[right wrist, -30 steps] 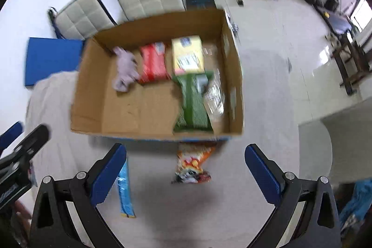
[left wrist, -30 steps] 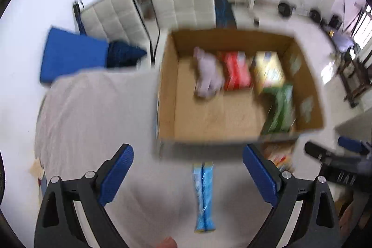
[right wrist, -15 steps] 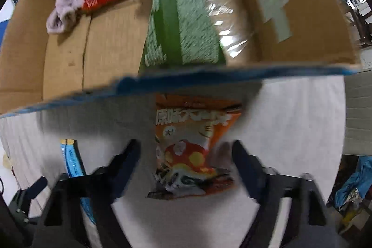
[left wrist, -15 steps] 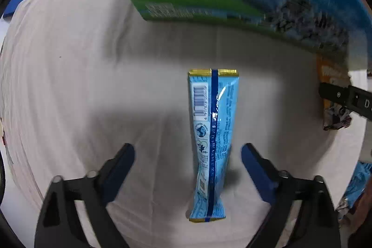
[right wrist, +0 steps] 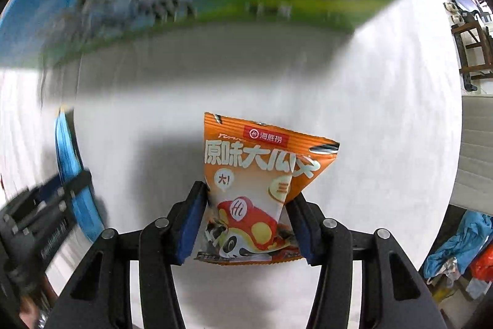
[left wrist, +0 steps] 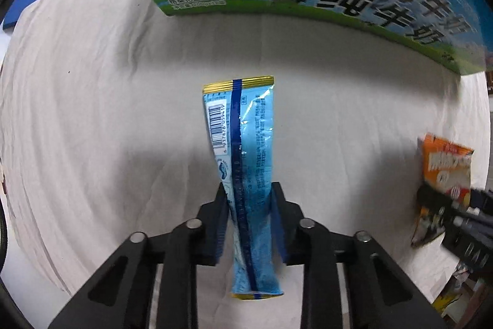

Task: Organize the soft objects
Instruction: 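Grasp the blue ice-pop stick with the left tool while the right tool grasps the orange bag, then place the blue stick and orange bag into the box and open both tools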

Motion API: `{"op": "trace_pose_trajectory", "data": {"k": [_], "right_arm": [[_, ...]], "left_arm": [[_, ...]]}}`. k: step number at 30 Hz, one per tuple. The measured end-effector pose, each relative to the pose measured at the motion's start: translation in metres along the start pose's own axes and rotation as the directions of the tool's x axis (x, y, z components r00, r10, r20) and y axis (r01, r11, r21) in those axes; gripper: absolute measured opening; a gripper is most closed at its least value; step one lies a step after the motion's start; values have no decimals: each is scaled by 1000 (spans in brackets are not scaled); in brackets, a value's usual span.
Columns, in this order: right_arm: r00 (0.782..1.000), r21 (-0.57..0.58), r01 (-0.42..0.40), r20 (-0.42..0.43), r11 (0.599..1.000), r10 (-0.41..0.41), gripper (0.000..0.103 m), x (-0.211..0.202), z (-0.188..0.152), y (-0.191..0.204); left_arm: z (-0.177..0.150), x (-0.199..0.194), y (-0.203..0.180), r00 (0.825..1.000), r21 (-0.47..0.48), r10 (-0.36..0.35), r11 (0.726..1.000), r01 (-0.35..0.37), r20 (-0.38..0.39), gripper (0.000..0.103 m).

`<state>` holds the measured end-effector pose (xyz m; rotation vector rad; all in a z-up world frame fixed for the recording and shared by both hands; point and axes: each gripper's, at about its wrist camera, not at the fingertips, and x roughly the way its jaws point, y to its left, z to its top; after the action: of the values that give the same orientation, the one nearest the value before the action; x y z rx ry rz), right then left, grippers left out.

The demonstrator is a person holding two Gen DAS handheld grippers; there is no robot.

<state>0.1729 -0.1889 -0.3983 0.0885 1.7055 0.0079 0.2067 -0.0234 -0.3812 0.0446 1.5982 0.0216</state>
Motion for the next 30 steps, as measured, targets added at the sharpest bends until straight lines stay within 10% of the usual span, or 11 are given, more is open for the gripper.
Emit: {"op": "trace_pose_trajectory", "data": {"k": [17,30], "right_arm": [[994,-27,-88,57,996,89,41,-39,-49,-6],[948,-104,-206,226,973,225,40,-172,-23,1]], "left_arm": [[-49,-75,-35,992,-13,-47,999,49,115,12],[-10,-203,-22,932,7,-244,968,252,270,12]]}}
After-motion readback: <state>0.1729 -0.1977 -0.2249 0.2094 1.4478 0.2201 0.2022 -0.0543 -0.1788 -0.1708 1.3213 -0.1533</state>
